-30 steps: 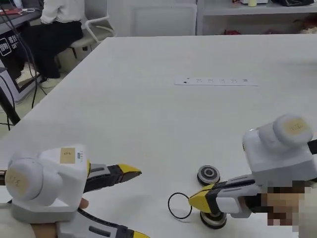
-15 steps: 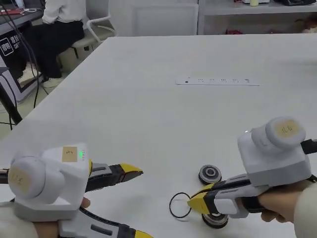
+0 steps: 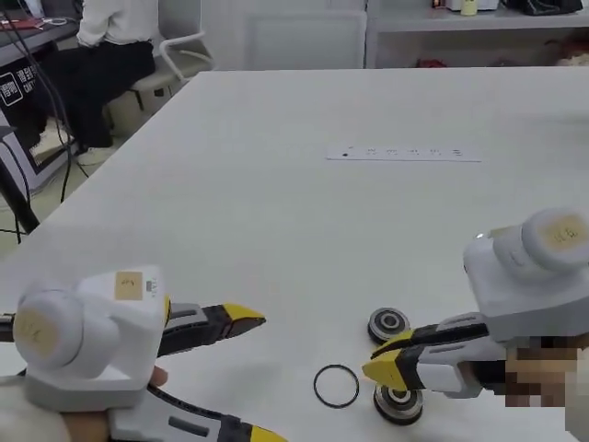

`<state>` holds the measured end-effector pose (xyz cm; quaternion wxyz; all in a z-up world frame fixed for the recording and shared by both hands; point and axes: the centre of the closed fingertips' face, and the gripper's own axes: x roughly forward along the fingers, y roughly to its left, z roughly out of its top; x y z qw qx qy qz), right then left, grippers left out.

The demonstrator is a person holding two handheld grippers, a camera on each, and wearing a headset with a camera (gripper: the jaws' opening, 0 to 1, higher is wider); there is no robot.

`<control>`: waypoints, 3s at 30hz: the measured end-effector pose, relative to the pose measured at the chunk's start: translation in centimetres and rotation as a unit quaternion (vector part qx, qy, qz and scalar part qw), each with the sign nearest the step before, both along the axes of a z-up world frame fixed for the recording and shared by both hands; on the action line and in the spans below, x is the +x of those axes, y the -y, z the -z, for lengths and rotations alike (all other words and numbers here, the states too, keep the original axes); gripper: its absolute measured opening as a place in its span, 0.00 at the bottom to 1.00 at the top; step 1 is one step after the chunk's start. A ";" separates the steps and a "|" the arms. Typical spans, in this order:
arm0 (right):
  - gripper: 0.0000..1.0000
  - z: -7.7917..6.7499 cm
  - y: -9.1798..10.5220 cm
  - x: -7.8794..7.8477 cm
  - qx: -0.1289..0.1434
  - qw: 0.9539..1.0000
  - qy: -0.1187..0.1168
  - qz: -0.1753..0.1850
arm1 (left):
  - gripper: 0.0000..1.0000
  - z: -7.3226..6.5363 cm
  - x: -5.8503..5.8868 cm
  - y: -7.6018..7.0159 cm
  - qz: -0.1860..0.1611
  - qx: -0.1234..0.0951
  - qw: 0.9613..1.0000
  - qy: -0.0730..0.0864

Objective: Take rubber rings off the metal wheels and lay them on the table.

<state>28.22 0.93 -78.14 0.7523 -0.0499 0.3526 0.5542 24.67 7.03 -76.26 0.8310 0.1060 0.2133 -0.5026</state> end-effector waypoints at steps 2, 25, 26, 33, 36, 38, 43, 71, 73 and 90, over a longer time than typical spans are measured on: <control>0.09 -0.2 0.2 0.0 0.000 1.000 0.007 -0.003 | 0.82 0.0 0.0 0.0 0.001 0.001 1.000 0.000; 0.14 -1.2 4.2 0.0 -0.004 0.999 0.033 -0.025 | 0.76 -0.9 0.4 0.5 0.005 -0.007 1.000 0.009; 0.15 -1.1 4.3 -0.1 -0.006 0.999 0.033 -0.028 | 0.75 -1.1 0.4 0.6 0.008 -0.008 1.000 0.011; 0.18 0.2 4.8 -0.8 -0.024 0.998 0.026 -0.048 | 0.74 -2.7 0.7 1.8 0.035 -0.013 0.999 0.017; 0.19 0.6 5.0 -1.0 -0.031 0.998 0.022 -0.054 | 0.73 -3.3 0.9 2.1 0.044 -0.017 0.999 0.013; 0.20 0.8 5.0 -1.1 -0.031 0.998 0.021 -0.058 | 0.73 -3.8 1.1 2.4 0.050 -0.015 0.998 0.020; 0.20 1.1 4.7 -1.5 -0.029 0.997 0.021 -0.069 | 0.71 -5.1 2.1 3.7 0.058 -0.008 0.998 0.027; 0.19 2.4 4.1 -2.1 -0.026 0.992 0.054 -0.116 | 0.46 -0.4 1.6 11.0 0.120 0.013 0.992 0.042; 0.19 2.6 4.1 -2.3 -0.029 0.991 0.056 -0.122 | 0.45 0.2 1.7 11.1 0.114 0.007 0.993 0.026; 0.17 2.8 3.9 -2.1 -0.029 0.989 0.073 -0.129 | 0.22 1.7 2.4 10.3 0.086 -0.004 0.996 0.008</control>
